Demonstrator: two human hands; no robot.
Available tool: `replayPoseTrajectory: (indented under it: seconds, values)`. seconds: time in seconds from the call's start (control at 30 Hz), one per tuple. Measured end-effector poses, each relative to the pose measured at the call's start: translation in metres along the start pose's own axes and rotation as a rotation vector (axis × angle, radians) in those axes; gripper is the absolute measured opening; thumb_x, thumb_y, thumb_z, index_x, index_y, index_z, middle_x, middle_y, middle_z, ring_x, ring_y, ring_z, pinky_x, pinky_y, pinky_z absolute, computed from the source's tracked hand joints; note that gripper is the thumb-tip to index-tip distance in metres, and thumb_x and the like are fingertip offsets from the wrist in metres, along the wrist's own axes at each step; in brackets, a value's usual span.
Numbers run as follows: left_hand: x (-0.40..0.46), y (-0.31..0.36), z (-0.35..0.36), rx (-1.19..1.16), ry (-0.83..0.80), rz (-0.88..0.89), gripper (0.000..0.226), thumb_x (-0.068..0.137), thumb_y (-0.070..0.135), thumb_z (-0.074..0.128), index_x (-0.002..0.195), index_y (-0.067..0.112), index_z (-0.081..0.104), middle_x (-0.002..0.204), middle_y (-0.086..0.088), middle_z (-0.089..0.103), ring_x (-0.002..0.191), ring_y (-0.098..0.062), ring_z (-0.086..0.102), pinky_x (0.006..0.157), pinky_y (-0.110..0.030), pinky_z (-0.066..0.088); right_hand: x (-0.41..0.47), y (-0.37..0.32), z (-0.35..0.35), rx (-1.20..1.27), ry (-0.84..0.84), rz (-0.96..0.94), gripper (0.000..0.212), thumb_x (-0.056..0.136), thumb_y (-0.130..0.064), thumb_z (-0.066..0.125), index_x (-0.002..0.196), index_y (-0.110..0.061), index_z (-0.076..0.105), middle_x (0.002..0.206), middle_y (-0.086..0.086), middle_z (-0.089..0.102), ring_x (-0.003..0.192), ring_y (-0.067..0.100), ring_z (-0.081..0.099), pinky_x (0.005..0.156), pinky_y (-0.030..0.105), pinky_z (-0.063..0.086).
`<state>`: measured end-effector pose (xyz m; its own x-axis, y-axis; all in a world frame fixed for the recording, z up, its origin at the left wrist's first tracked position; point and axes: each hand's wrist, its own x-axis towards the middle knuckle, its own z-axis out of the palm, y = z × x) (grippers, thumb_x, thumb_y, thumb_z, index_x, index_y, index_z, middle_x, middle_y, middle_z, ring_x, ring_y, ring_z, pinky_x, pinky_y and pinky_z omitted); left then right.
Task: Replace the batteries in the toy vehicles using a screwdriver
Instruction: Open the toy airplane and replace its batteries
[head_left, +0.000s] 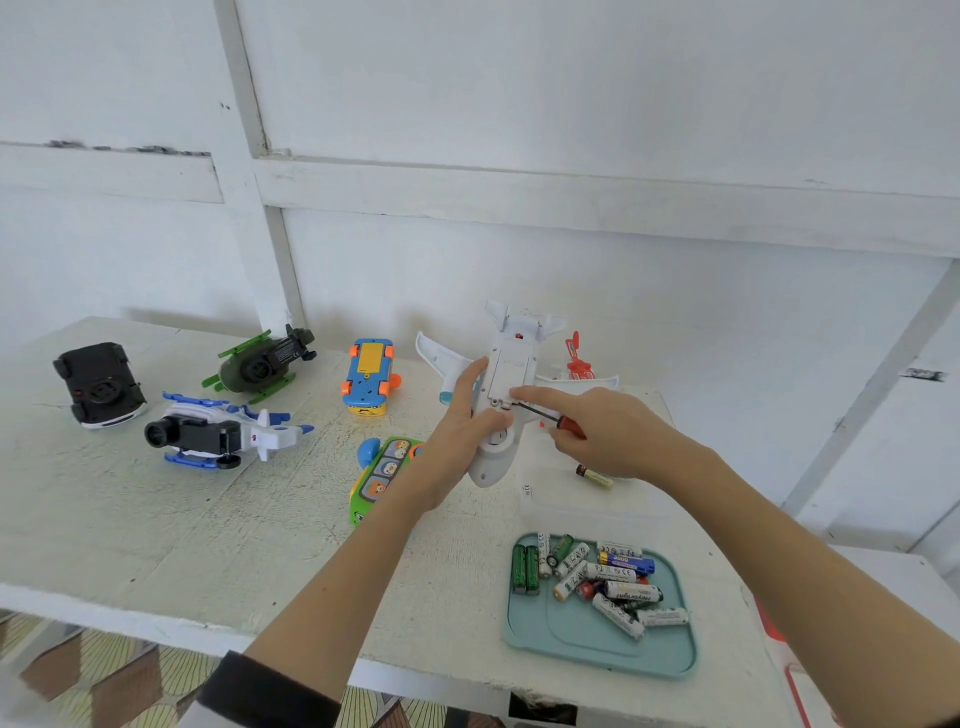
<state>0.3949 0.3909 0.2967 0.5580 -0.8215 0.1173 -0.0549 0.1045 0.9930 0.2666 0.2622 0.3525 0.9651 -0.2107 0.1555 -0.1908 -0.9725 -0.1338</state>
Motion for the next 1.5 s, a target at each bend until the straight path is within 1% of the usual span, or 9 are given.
replayPoseTrajectory:
  seconds: [0.33, 0.47, 0.57, 0.7, 0.83, 0.97, 1.07, 1.2, 1.5]
  values:
    - [0.000, 0.000, -0.001, 0.013, -0.027, -0.009, 0.066, 0.078, 0.023, 0.055, 0.140, 0.037, 0.035, 0.127, 0.008, 0.061, 0.105, -0.010, 0.064, 0.087, -0.025, 0.047, 0.001, 0.001, 0.000, -0.012, -0.019, -0.005, 0.055, 0.092, -0.020, 0.040, 0.138, -0.047, 0.030, 0.060, -0.007, 0.047, 0.064, 0.017, 0.052, 0.066, 0.033, 0.050]
    - [0.000, 0.000, -0.003, 0.028, -0.025, -0.027, 0.065, 0.078, 0.024, 0.054, 0.138, 0.040, 0.036, 0.129, 0.006, 0.059, 0.109, -0.013, 0.062, 0.092, -0.029, 0.048, 0.005, 0.002, 0.004, -0.049, -0.023, -0.014, 0.058, 0.093, -0.021, 0.038, 0.141, -0.048, 0.022, 0.065, -0.002, 0.052, 0.068, 0.018, 0.055, 0.063, 0.030, 0.047]
    - [0.000, -0.001, -0.006, 0.053, -0.039, -0.039, 0.069, 0.078, 0.026, 0.055, 0.143, 0.038, 0.033, 0.135, 0.003, 0.056, 0.117, -0.019, 0.058, 0.102, -0.037, 0.046, 0.008, 0.003, 0.004, -0.080, -0.051, -0.018, 0.059, 0.093, -0.020, 0.036, 0.142, -0.049, 0.021, 0.065, 0.000, 0.053, 0.061, 0.017, 0.050, 0.058, 0.027, 0.042]
    - [0.002, -0.001, -0.006, 0.065, -0.034, -0.049, 0.069, 0.077, 0.027, 0.055, 0.141, 0.040, 0.033, 0.136, 0.001, 0.054, 0.120, -0.024, 0.056, 0.104, -0.042, 0.043, 0.011, 0.003, 0.003, -0.090, -0.073, -0.021, 0.058, 0.094, -0.019, 0.035, 0.142, -0.047, 0.021, 0.058, -0.005, 0.042, 0.051, 0.008, 0.037, 0.050, 0.022, 0.032]
    - [0.003, -0.003, -0.008, 0.066, -0.030, -0.054, 0.070, 0.076, 0.027, 0.055, 0.141, 0.039, 0.033, 0.135, 0.001, 0.055, 0.118, -0.024, 0.057, 0.101, -0.040, 0.045, 0.012, 0.006, 0.002, -0.092, -0.069, -0.021, 0.058, 0.093, -0.019, 0.036, 0.141, -0.049, 0.023, 0.056, -0.006, 0.042, 0.051, 0.007, 0.037, 0.050, 0.022, 0.031]
    - [0.004, -0.001, -0.008, 0.073, -0.035, -0.052, 0.065, 0.076, 0.026, 0.054, 0.135, 0.044, 0.035, 0.131, 0.005, 0.057, 0.109, -0.016, 0.060, 0.091, -0.029, 0.048, 0.013, 0.005, 0.002, -0.092, -0.075, -0.027, 0.057, 0.093, -0.019, 0.036, 0.141, -0.048, 0.024, 0.057, -0.007, 0.040, 0.051, 0.007, 0.037, 0.049, 0.022, 0.030]
    - [0.005, -0.002, -0.008, 0.059, -0.034, -0.052, 0.056, 0.078, 0.025, 0.053, 0.126, 0.050, 0.040, 0.131, 0.006, 0.057, 0.114, -0.019, 0.059, 0.097, -0.034, 0.046, 0.015, 0.005, 0.004, -0.099, -0.070, -0.021, 0.058, 0.094, -0.019, 0.036, 0.142, -0.048, 0.021, 0.057, -0.006, 0.042, 0.051, 0.006, 0.037, 0.048, 0.020, 0.028]
    - [0.006, -0.003, -0.011, 0.055, -0.038, -0.065, 0.065, 0.077, 0.026, 0.054, 0.138, 0.041, 0.037, 0.136, 0.002, 0.056, 0.119, -0.022, 0.057, 0.103, -0.040, 0.044, 0.014, 0.003, 0.008, -0.098, -0.065, -0.021, 0.058, 0.094, -0.020, 0.036, 0.143, -0.047, 0.019, 0.057, -0.003, 0.042, 0.053, 0.011, 0.038, 0.050, 0.021, 0.030]
    - [0.009, -0.003, -0.013, 0.023, -0.055, -0.068, 0.059, 0.077, 0.025, 0.054, 0.132, 0.043, 0.044, 0.132, 0.002, 0.060, 0.113, -0.019, 0.060, 0.095, -0.034, 0.047, 0.018, 0.004, 0.004, -0.092, -0.085, -0.022, 0.057, 0.095, -0.020, 0.035, 0.143, -0.046, 0.019, 0.057, -0.004, 0.041, 0.051, 0.007, 0.035, 0.052, 0.025, 0.031]
